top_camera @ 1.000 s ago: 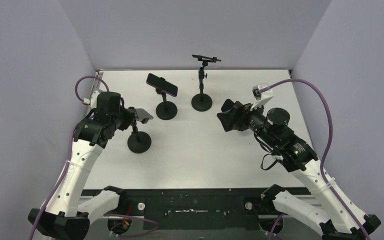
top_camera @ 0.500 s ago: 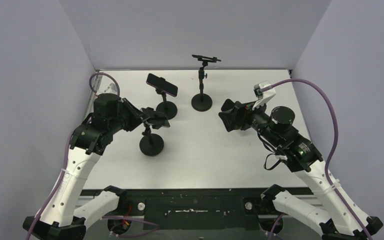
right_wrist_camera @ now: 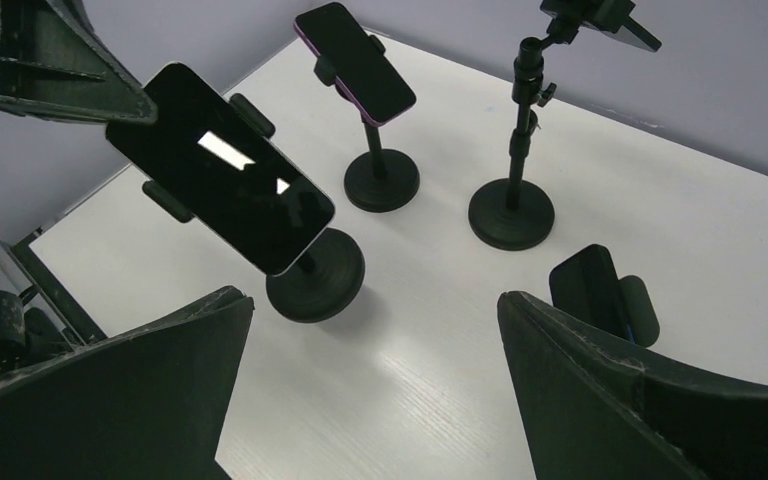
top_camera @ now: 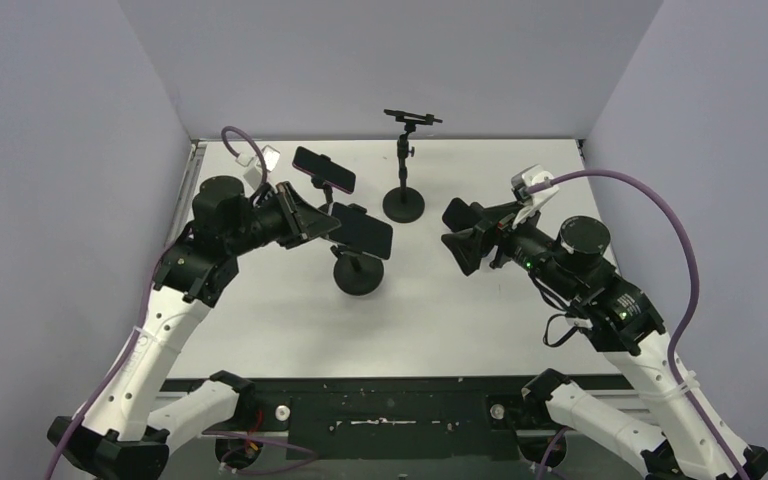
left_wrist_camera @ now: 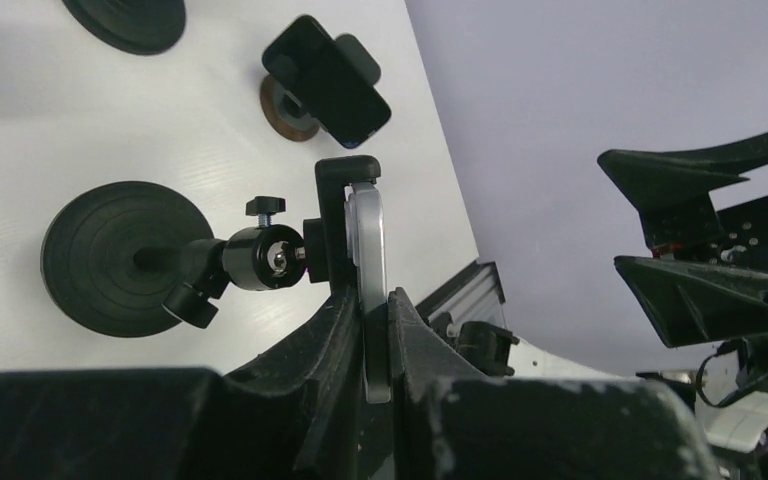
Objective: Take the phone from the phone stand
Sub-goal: Place the phone stand with the phone at the center of the board.
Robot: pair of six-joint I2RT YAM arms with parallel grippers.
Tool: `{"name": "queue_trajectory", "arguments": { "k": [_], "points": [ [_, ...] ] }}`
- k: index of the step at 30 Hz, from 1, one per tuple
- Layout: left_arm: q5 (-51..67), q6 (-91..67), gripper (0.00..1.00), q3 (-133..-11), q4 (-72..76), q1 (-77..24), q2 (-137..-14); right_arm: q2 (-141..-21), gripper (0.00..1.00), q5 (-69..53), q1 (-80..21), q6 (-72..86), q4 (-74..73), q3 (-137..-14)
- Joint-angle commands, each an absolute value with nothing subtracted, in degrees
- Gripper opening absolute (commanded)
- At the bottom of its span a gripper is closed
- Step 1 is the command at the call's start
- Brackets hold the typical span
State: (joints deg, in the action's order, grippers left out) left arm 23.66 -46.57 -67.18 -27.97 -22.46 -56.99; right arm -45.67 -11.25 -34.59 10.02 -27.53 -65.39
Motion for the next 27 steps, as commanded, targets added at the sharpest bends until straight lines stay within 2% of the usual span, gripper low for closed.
{"name": "queue_trajectory", "arguments": {
  "k": [1, 7, 27],
  "points": [
    [34.74, -45.98, 0.0, -67.97, -12.34, -22.68, -58.04, -44.27, 1.0, -14.12, -34.98, 7.75, -28.93, -67.76],
    [40.39, -43.83, 0.0, -67.82, -12.67, -22.83, -60.73, -43.78, 1.0, -15.32, -34.97, 7.12, -30.08, -67.05],
    [37.94, -36.35, 0.0, -62.07, -18.14, -23.73, -64.11, -44.26, 1.0, -15.91, -34.98, 8.17, -28.21, -63.69]
  ]
}}
